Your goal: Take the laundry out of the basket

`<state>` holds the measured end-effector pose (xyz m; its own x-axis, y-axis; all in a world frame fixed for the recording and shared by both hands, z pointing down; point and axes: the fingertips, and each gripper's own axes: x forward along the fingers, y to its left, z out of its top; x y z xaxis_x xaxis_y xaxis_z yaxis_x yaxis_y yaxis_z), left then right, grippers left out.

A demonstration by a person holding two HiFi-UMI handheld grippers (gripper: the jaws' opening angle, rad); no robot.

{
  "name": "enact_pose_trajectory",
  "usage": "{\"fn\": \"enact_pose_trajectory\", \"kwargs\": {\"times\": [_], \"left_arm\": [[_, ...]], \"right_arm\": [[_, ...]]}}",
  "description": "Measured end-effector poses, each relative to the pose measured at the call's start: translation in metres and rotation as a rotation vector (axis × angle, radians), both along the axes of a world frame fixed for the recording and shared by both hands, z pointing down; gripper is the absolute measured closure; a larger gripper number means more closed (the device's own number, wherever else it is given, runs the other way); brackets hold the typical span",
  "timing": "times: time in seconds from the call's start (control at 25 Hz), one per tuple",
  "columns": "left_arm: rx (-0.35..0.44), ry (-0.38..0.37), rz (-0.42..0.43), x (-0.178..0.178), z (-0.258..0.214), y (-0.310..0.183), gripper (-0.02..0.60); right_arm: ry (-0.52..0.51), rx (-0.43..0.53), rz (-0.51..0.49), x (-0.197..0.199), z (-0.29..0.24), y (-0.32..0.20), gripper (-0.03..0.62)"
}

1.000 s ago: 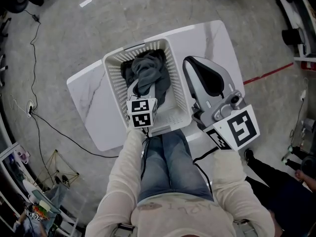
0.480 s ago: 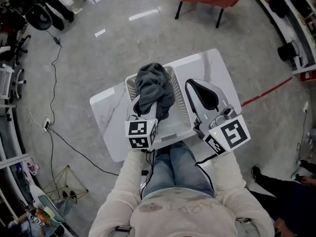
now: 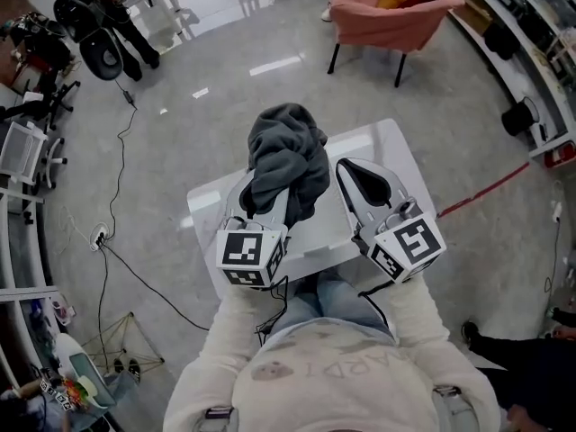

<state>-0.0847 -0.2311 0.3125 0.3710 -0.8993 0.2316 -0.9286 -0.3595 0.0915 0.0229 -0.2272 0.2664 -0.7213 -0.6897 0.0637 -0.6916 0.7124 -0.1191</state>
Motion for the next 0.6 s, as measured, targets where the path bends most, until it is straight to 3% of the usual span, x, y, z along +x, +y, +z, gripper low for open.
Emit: {"fn": "enact_pose_trajectory", "kwargs": {"times": [0.28,0.6], "left_arm": [[0.089,-0.009,0.002,-0.002,-0.051,0.022,0.446],[0.132,0.005,-0.003,-0.005,-0.07,0.036,0.448]], "right_arm": [[0.004,0.025,0.0,-0.007,-0.022,0.016,0.565],[0.032,0.037,-0.031,-0.02,-0.028,0.024,0.568]]}}
